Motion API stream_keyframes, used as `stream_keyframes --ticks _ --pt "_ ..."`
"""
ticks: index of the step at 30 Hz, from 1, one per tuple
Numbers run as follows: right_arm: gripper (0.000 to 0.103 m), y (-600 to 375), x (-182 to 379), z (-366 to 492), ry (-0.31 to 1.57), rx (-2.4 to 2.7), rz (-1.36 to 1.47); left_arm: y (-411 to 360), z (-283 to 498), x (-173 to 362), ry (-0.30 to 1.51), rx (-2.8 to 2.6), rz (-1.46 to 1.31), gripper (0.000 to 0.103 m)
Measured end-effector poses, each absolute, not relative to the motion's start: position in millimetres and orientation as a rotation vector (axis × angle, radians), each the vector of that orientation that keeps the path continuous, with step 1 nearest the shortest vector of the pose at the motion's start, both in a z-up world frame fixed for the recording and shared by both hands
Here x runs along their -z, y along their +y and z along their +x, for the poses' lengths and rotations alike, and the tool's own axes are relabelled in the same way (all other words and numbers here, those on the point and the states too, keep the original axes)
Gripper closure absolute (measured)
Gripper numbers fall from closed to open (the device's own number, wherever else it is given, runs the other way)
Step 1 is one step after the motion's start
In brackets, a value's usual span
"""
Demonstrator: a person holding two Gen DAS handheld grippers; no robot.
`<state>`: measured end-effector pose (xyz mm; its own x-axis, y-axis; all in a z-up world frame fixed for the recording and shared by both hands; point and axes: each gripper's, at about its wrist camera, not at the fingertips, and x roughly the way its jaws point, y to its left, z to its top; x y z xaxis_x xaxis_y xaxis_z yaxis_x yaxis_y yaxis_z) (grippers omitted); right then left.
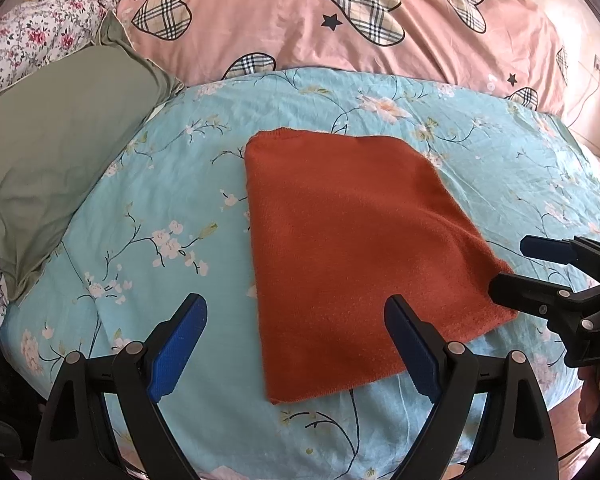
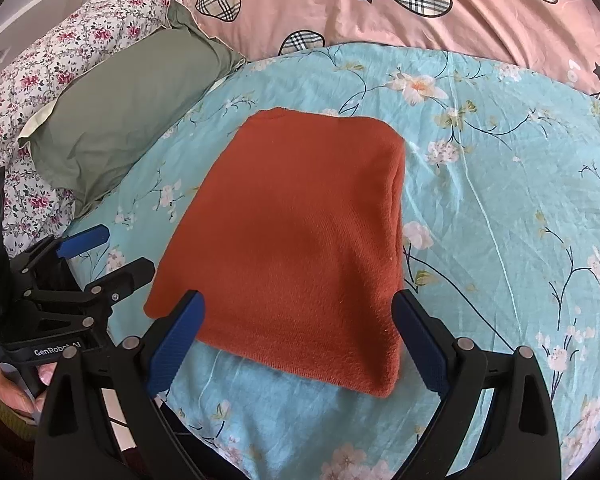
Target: Fold small clothes
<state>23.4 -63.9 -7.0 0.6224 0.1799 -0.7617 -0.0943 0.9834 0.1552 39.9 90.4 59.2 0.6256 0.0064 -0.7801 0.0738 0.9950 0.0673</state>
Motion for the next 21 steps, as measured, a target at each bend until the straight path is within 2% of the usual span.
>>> stream_keyframes --ticks 21 --pt "0.008 -67.9 2.4 29.1 0.873 -0.151 0.104 93.2 46.4 -61.3 0.894 0.041 0.091 0.012"
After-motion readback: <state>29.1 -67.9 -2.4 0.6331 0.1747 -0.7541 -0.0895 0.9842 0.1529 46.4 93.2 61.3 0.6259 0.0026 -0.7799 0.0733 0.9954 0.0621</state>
